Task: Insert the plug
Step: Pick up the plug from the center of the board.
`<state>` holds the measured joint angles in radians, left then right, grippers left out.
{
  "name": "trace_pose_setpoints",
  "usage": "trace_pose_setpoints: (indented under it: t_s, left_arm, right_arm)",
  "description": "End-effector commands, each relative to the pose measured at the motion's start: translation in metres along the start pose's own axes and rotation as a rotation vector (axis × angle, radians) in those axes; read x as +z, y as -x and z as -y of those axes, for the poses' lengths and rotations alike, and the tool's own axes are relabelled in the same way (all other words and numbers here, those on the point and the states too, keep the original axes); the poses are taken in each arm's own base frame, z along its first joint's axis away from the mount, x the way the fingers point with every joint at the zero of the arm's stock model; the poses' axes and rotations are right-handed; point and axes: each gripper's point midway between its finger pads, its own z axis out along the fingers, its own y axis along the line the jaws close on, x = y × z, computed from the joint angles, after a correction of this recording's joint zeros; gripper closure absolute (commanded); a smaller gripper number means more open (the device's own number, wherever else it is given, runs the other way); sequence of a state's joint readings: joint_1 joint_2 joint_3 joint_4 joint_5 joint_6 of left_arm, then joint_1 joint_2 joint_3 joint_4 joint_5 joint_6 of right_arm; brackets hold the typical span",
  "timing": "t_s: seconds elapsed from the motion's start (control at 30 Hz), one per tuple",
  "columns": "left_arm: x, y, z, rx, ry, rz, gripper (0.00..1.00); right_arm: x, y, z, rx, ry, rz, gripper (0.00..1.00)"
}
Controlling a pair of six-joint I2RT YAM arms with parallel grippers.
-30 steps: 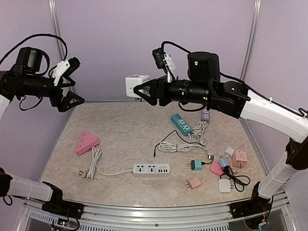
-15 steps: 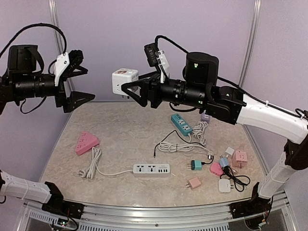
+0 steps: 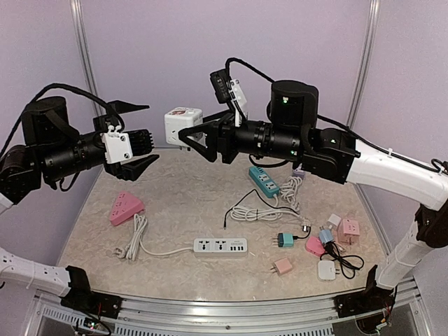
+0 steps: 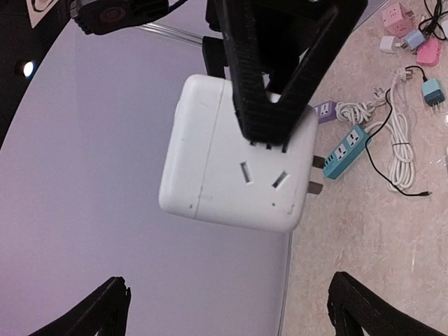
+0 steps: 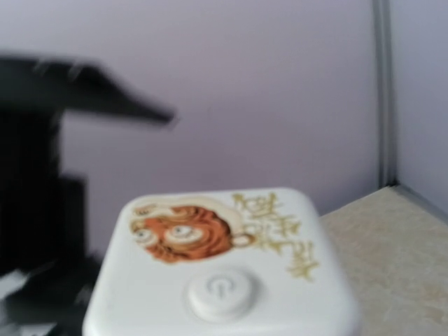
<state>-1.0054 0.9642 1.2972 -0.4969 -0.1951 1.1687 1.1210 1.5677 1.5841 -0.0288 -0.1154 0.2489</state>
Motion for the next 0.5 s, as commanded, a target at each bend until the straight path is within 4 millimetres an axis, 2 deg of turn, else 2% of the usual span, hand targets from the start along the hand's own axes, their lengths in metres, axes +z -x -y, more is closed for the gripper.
trace_pose_setpoints:
  t_s: [0.0,0.1,0.27,0.47]
  left_arm:
    - [0.001,-0.003,-0.003,0.144,0.021,0.02,0.05]
    - [-0.002,0.005,0.002,0.227,0.023,0.069,0.06]
    - [0.006,0.011,-0.018,0.244,0.091,0.062,0.07]
    - [0.013,0.002,0.012,0.28,-0.018,0.046,0.09]
  right_arm:
    - [-0.012,-0.001,-0.023,-0.042,0.103,-0.04,1.0]
    - [-0.009,-0.009,-0.024,-0.039,0.115,-0.067,1.0]
    - [-0.003,-0.019,-0.021,-0.027,0.107,-0.106,1.0]
    - [-0.005,-0.017,-0.021,-0.019,0.104,-0.086,1.0]
